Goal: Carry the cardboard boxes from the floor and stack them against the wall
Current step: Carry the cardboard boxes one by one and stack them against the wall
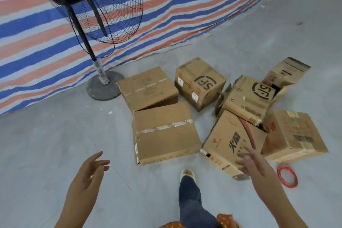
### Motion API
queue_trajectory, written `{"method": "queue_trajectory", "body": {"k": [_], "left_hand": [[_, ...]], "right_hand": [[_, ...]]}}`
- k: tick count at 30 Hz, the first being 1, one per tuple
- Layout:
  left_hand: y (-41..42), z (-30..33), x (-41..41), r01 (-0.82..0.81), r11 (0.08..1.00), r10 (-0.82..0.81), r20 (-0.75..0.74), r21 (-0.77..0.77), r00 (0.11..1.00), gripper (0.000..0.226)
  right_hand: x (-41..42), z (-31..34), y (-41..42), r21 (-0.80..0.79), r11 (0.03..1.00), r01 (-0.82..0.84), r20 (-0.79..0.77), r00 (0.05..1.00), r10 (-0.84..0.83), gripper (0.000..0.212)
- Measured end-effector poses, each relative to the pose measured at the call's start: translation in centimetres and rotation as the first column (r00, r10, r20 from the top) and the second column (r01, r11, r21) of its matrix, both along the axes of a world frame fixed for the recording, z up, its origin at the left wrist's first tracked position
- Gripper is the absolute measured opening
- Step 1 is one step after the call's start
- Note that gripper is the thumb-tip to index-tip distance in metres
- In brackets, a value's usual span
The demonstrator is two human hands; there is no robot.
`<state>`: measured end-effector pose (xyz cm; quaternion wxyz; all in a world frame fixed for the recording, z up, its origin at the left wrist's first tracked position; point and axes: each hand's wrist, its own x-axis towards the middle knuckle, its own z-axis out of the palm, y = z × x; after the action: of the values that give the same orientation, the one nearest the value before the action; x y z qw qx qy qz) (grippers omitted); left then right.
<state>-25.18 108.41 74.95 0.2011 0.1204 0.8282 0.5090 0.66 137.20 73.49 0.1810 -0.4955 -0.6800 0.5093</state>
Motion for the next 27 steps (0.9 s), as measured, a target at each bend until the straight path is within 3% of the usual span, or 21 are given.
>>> {"method": "queue_trajectory", "body": {"k": [6,10,18,22,24,27], "left_hand": [[10.7,-1.1,-4.9,-0.064,0.996,0.067,0.051,-0.064,0.996,0.037],[15.1,-5.5,-8.7,-0.098,0.991,0.111,0.149,-0.093,0.983,0.035],[22.7,-30.2,-17.3,-0.166,0.966,0.227,0.34,-0.198,0.913,0.024],[25.0,-44.1,-20.4,-0.251,0.924,0.363,0.452,-0.289,0.815,0.021],[25.2,-50.8,-21.3,-0.277,0.844,0.483,0.424,-0.459,0.766,0.039],[24.4,-58.2,-21.8,-0.169,0.731,0.47,0.309,-0.661,0.827,0.057]], "right_hand": [[-9.8,-0.3,13.4,-0.074,0.985,-0.155,0.056,0.986,0.16,0.029],[-14.9,-5.0,18.5,-0.151,0.964,-0.221,0.159,0.957,0.244,0.028],[-22.0,-30.2,23.1,-0.436,0.9,0.029,0.256,0.962,0.093,0.019],[-25.2,-43.2,23.9,-0.319,0.939,-0.129,0.385,0.888,0.253,0.024],[-26.4,-49.0,24.7,-0.214,0.955,-0.204,0.506,0.813,0.287,0.027],[-26.9,-55.4,25.9,-0.151,0.972,-0.182,0.609,0.758,0.236,0.048]]}}
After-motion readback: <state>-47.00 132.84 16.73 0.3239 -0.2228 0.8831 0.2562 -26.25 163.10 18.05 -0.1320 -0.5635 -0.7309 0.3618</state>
